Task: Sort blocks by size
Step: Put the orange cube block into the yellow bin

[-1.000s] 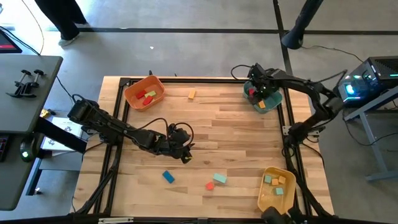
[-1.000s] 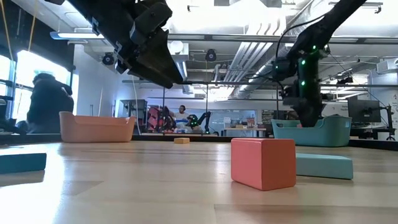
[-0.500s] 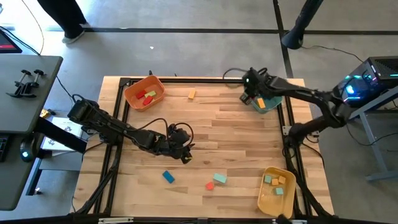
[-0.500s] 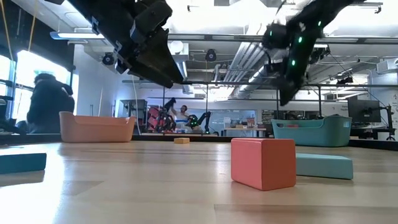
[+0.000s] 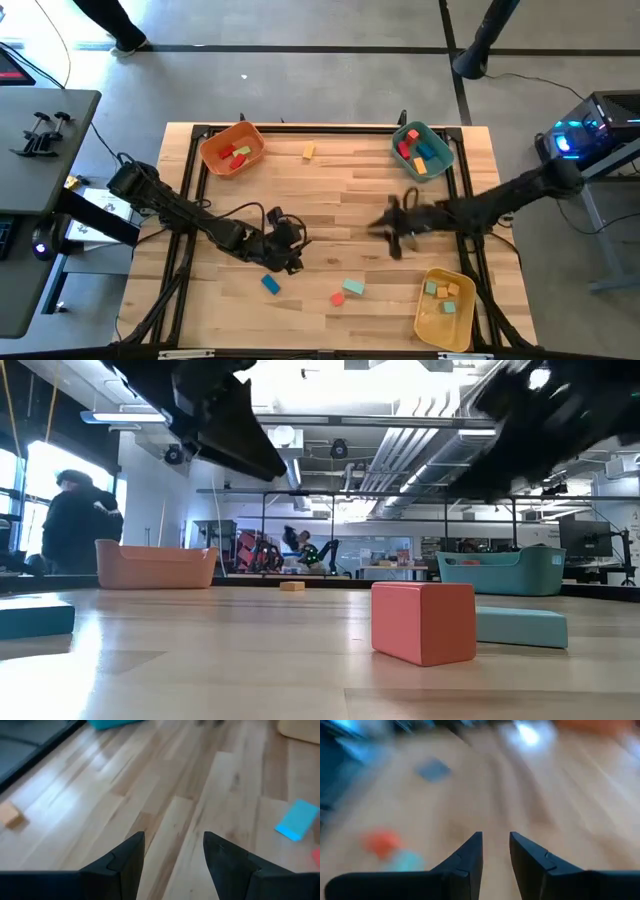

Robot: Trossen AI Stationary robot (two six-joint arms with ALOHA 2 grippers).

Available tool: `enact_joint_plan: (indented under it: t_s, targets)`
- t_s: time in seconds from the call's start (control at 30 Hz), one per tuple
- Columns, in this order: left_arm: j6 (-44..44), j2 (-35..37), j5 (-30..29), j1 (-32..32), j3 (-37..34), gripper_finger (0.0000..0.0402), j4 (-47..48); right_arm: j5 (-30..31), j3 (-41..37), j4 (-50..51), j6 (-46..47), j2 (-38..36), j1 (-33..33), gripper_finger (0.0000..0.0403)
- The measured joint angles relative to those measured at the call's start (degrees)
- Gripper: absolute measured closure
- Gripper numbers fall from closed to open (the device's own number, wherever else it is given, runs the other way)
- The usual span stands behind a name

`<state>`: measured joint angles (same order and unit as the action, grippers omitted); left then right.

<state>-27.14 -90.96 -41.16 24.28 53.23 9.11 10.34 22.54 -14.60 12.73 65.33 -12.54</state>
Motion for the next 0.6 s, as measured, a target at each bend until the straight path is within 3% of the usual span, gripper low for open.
enact_joint_plan:
  t_s: [0.07,0.17,0.27,0.47,0.6]
  targets:
    - [3.32,0.0,-0.02,0.25,0.0,0.0213,-1.05,0.91,-2.39,-13.0,-1.42,1.14,-5.43,0.0312]
    - [7.73,-0.02,-0.12,0.02,0.0,0.0213,-3.77,4.67,-2.48,-22.43,-8.87,3.52,-10.9,0.0312]
    - [9.31,-0.02,-0.21,-0.32,0.0,0.0213,-7.42,5.24,-0.51,-24.32,-15.47,6.13,-13.24,0.0311]
    - [11.84,-0.02,-0.27,-0.67,0.0,0.0213,-10.78,5.79,2.63,-23.53,-15.31,12.79,-13.33,0.0306]
    - [16.23,-0.02,1.8,-1.53,0.0,0.0213,-10.41,5.99,4.3,-23.3,-15.62,17.08,-12.2,0.0278]
